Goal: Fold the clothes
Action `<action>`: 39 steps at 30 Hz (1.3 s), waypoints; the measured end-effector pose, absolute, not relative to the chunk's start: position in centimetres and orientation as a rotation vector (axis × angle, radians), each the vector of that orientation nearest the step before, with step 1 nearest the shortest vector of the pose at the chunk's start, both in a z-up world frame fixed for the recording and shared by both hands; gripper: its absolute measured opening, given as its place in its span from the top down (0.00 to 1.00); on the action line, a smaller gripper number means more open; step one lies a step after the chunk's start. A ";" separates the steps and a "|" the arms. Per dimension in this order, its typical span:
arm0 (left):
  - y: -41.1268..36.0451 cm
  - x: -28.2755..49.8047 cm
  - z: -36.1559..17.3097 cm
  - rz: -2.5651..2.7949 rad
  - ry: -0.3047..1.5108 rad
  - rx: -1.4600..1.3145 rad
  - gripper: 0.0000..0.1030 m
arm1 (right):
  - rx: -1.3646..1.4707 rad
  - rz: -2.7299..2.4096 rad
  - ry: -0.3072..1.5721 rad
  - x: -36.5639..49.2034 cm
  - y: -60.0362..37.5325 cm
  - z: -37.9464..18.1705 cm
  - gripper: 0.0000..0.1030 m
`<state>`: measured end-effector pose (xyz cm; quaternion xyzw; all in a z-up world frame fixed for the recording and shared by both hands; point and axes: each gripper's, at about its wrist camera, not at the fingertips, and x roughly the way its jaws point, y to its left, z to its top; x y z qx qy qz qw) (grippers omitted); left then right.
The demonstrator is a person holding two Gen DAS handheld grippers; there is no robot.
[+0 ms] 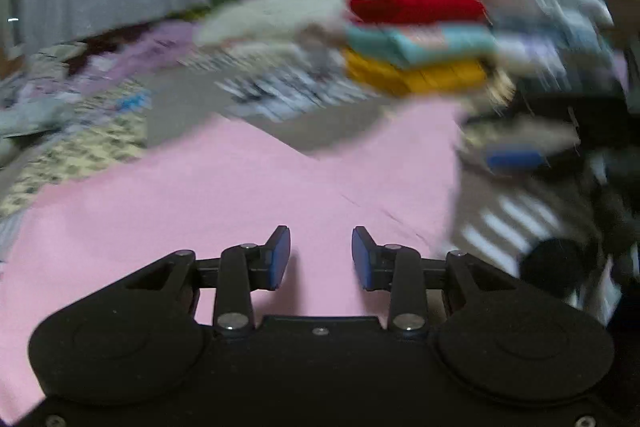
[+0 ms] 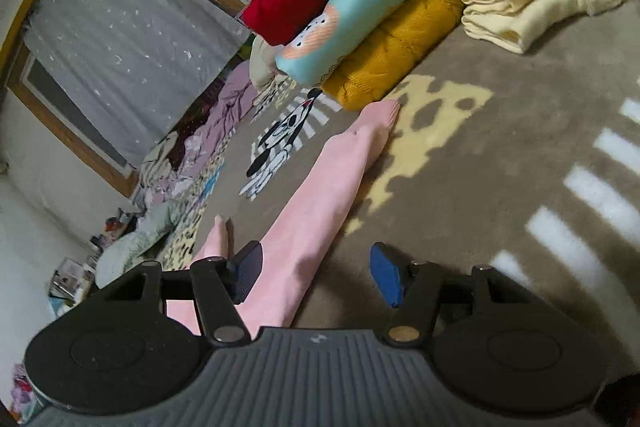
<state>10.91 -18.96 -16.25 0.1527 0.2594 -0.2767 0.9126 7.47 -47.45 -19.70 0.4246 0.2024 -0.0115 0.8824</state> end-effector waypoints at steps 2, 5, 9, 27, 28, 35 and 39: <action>-21.2 9.6 -17.4 -0.569 0.495 0.524 0.69 | 0.876 -0.008 0.424 7.6 -47.5 -19.8 0.41; -22.3 9.6 -15.7 -0.574 0.458 0.527 0.69 | 0.852 0.008 0.420 7.7 -47.7 -19.4 0.41; -23.7 11.9 -14.1 -0.573 0.438 0.432 0.69 | 0.877 -0.005 0.390 8.2 -49.1 -19.2 0.42; -35.7 25.9 -12.6 -0.799 0.710 0.301 0.70 | 0.982 -0.116 0.313 10.0 -51.9 -20.2 0.67; -36.2 26.0 -12.9 -0.806 0.714 0.328 0.78 | 0.979 -0.121 0.315 10.1 -51.9 -20.2 0.68; -36.9 28.2 -13.2 -0.842 0.761 0.232 1.00 | 0.826 -0.134 0.380 11.2 -50.1 -19.7 0.69; -36.3 29.1 -13.0 -0.837 0.781 0.199 1.00 | 0.789 -0.142 0.393 11.3 -49.7 -19.4 0.69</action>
